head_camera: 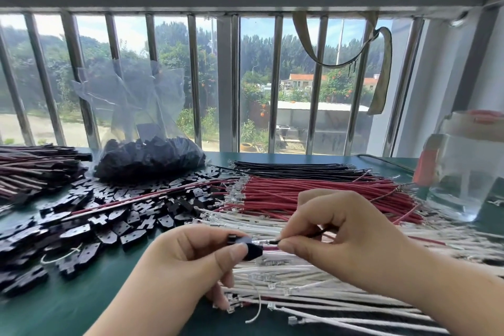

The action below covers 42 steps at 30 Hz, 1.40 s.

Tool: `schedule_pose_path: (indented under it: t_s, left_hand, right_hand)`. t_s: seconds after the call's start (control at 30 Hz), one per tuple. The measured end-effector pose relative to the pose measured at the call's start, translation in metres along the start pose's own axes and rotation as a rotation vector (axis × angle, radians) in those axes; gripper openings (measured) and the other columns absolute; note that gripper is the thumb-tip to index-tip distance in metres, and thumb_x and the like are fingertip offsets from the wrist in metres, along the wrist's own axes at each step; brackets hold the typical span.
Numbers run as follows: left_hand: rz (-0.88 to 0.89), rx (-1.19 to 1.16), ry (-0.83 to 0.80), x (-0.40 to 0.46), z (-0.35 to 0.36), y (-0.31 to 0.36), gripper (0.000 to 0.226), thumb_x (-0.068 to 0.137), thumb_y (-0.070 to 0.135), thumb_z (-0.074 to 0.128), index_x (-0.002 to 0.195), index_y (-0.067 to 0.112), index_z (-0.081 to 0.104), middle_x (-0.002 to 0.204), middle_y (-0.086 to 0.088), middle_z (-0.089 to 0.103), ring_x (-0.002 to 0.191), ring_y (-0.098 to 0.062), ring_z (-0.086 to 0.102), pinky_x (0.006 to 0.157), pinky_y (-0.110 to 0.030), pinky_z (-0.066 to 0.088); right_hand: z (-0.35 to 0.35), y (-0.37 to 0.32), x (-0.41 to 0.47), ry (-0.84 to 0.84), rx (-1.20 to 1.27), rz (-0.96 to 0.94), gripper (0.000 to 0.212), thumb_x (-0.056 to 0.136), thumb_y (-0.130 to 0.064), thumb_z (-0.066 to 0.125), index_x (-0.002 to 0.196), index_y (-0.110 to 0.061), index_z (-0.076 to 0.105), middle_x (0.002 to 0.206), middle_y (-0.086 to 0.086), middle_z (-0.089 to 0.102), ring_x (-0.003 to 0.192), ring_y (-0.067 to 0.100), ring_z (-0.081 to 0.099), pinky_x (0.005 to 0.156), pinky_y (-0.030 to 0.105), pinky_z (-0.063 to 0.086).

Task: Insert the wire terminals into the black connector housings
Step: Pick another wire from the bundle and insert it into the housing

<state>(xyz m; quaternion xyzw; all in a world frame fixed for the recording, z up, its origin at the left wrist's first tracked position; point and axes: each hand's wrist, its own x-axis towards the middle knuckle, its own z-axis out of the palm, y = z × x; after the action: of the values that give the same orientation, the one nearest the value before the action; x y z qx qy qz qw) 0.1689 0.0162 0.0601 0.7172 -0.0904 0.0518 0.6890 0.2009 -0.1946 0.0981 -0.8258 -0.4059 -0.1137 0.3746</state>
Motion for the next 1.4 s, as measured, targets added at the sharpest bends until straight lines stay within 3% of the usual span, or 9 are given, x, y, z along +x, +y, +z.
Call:
schedule_pose_path:
  t_s: [0.17,0.3,0.5,0.8,0.9,1.0,1.07,1.2,1.4]
  left_hand:
    - [0.014,0.055,-0.059,-0.002,0.005,-0.003,0.034,0.048,0.044,0.076,0.077,0.025,0.077,0.05,-0.01,0.062,0.039,-0.021,0.052,0.041,-0.023,0.046]
    - [0.008,-0.098,0.054,-0.003,0.004,-0.003,0.038,0.045,0.037,0.075,0.075,0.015,0.077,0.047,-0.012,0.057,0.032,-0.019,0.045,0.034,-0.02,0.04]
    - [-0.04,-0.087,-0.039,-0.005,0.006,0.0,0.037,0.045,0.037,0.076,0.074,0.013,0.077,0.048,-0.011,0.059,0.032,-0.019,0.046,0.034,-0.019,0.041]
    - [-0.074,-0.18,-0.033,-0.01,0.012,0.006,0.031,0.044,0.024,0.075,0.07,0.007,0.075,0.046,-0.009,0.059,0.032,-0.011,0.048,0.03,-0.018,0.04]
    - [-0.078,-0.16,-0.022,-0.009,0.014,0.005,0.031,0.046,0.024,0.074,0.071,0.006,0.076,0.046,-0.008,0.06,0.032,-0.011,0.048,0.03,-0.017,0.04]
    - [-0.045,-0.194,0.01,-0.009,0.015,0.006,0.031,0.048,0.027,0.073,0.072,0.007,0.076,0.056,-0.009,0.068,0.036,-0.01,0.049,0.032,-0.019,0.041]
    - [-0.026,-0.19,0.048,-0.009,0.015,0.008,0.031,0.049,0.028,0.073,0.073,0.009,0.077,0.064,-0.012,0.071,0.037,-0.01,0.049,0.033,-0.02,0.041]
    - [-0.094,-0.095,0.009,-0.01,0.017,0.008,0.009,0.068,0.014,0.07,0.067,0.007,0.075,0.048,-0.005,0.064,0.03,-0.007,0.048,0.03,-0.014,0.036]
    - [-0.038,-0.08,0.018,-0.011,0.017,0.008,0.027,0.052,0.032,0.07,0.071,0.014,0.077,0.06,-0.007,0.07,0.038,-0.008,0.05,0.033,-0.019,0.042]
  right_hand:
    - [0.004,0.0,-0.001,0.058,-0.331,-0.19,0.005,0.079,-0.027,0.069,0.076,-0.026,0.073,0.068,-0.017,0.053,0.063,0.003,0.051,0.054,0.029,0.046]
    - [0.011,0.001,0.0,0.071,-0.122,-0.053,0.008,0.077,-0.029,0.068,0.071,-0.025,0.068,0.068,-0.018,0.056,0.065,0.006,0.054,0.059,0.013,0.041]
    - [0.006,0.002,0.0,-0.005,-0.072,-0.047,0.01,0.077,-0.02,0.072,0.068,-0.024,0.068,0.067,-0.017,0.055,0.063,0.003,0.052,0.059,0.01,0.039]
    - [0.009,0.004,0.0,-0.015,-0.143,-0.087,0.011,0.079,-0.025,0.069,0.069,-0.022,0.068,0.069,-0.008,0.054,0.063,0.006,0.05,0.057,0.015,0.04]
    - [0.005,0.004,0.003,-0.12,-0.013,0.029,0.014,0.08,-0.024,0.073,0.067,-0.023,0.068,0.065,-0.01,0.057,0.06,0.0,0.05,0.058,0.011,0.04]
    - [0.007,0.002,0.004,-0.04,0.187,0.105,0.011,0.075,-0.028,0.073,0.067,-0.022,0.068,0.06,-0.014,0.057,0.054,-0.004,0.048,0.055,0.008,0.038]
    - [0.008,0.001,0.005,0.009,0.118,0.071,0.012,0.076,-0.025,0.074,0.066,-0.022,0.068,0.061,-0.016,0.057,0.057,-0.002,0.049,0.057,0.01,0.039]
    - [0.009,0.0,0.006,-0.037,-0.057,0.01,0.014,0.079,-0.014,0.074,0.067,-0.019,0.068,0.066,-0.016,0.056,0.063,0.002,0.051,0.06,0.013,0.041]
    - [0.018,0.002,0.006,-0.012,0.058,0.042,0.012,0.08,-0.019,0.074,0.069,-0.022,0.069,0.064,-0.015,0.058,0.061,0.0,0.052,0.059,0.009,0.04]
